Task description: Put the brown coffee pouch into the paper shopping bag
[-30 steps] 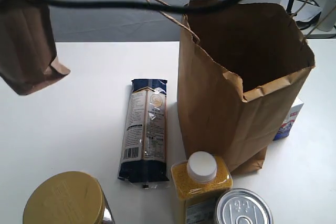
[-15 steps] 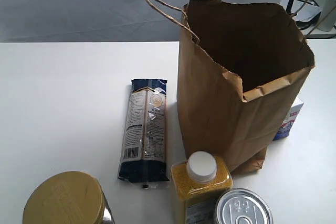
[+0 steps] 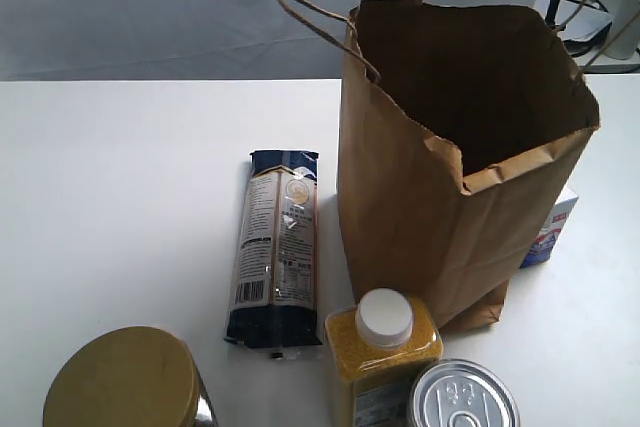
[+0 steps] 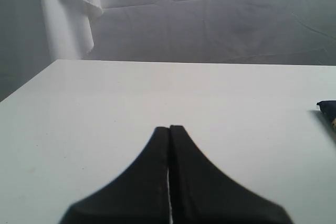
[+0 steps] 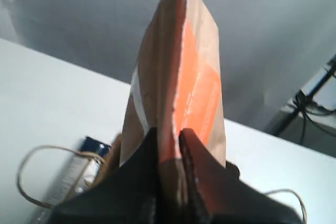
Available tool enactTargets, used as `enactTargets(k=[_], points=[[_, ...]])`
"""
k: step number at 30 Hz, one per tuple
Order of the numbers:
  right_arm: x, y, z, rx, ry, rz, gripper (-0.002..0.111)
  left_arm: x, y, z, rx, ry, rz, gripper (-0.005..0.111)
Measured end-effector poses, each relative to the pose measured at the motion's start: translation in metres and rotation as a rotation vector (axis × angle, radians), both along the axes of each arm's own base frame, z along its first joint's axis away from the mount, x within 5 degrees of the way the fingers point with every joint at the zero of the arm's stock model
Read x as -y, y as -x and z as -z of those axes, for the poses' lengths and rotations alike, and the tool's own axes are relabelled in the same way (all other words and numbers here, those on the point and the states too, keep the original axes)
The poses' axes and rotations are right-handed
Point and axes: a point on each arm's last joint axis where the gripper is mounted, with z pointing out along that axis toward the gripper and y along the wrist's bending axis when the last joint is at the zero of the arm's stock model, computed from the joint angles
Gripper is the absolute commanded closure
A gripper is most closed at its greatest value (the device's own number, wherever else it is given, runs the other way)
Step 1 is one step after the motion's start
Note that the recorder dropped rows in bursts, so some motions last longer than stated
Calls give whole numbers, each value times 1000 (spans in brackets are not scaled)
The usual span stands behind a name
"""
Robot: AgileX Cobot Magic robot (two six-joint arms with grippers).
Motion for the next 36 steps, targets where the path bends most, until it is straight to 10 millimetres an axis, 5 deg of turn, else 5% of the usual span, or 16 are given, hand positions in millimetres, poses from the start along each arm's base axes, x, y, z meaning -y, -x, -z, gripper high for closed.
enactTargets(k=[7,17,21,24,25,29,31,32,36], points=[[-5,-23,81,-186,205,75,108,0,0,0,0,0,0,107],[-17,-32,142,-205,239,63,108,0,0,0,0,0,0,107],[-15,-35,147,-174,263,97,80,0,0,0,0,0,0,107],[-17,-35,143,-139,226,69,36,0,0,0,0,0,0,107],[-19,-36,142,-130,215,59,35,0,0,0,0,0,0,107],[-18,-36,139,-101,206,51,51,0,0,0,0,0,0,107],[-13,-32,128,-67,165,38,81,0,0,0,0,0,0,107],[-10,-30,122,-50,138,33,108,0,0,0,0,0,0,107],[17,-10,86,25,-17,30,108,0,0,0,0,0,0,107]])
